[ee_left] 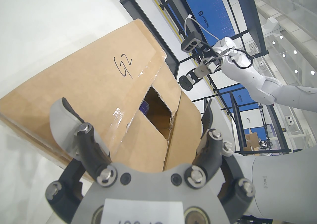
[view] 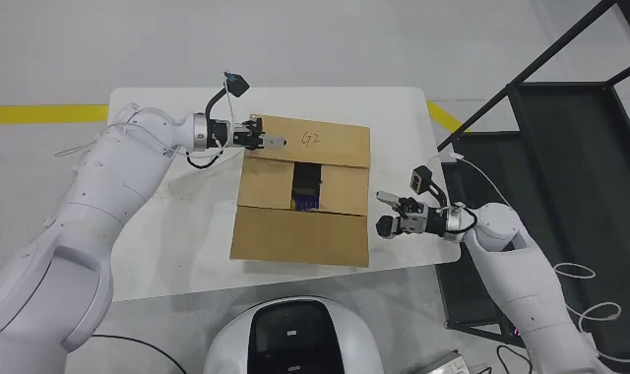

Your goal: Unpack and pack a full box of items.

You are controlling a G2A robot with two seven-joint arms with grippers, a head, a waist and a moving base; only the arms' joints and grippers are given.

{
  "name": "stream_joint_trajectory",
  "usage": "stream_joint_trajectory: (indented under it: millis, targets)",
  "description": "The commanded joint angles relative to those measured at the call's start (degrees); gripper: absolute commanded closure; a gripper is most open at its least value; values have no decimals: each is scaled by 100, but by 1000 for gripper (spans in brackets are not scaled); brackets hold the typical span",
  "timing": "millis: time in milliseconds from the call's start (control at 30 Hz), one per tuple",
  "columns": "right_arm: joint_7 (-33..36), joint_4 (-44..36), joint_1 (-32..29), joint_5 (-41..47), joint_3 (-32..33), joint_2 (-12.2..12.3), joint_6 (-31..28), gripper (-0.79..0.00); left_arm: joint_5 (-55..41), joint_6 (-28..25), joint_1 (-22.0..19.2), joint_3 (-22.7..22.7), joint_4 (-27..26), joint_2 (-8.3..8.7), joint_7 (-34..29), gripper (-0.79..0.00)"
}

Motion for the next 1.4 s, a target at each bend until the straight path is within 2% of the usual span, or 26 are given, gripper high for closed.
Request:
stream_joint_trajectory:
  millis: [0, 267, 467, 533, 767, 1133, 1367]
  targets:
    - [121, -31, -7, 134, -127, -14, 113, -785, 0, 0, 0, 0, 0, 0, 0, -785]
    - [770, -147, -14, 709, -340, -25, 472, -785, 0, 0, 0, 0, 0, 0, 0, -785]
    - [427, -176, 67, 1781, -157, -79, 483, -785, 0, 0, 0, 0, 0, 0, 0, -785]
    - [160, -156, 206, 1681, -194, -93, 397, -785, 0, 0, 0, 0, 0, 0, 0, -785]
    - [-153, 17, 714, 1503, -521, -169, 153, -785, 0, 0, 0, 0, 0, 0, 0, -785]
    - [-767, 550, 1429, 1387, -849, -313, -534, -785, 0, 0, 0, 0, 0, 0, 0, -785]
    - [-987, 882, 1788, 944, -998, -350, -641, -785, 0, 0, 0, 0, 0, 0, 0, -785]
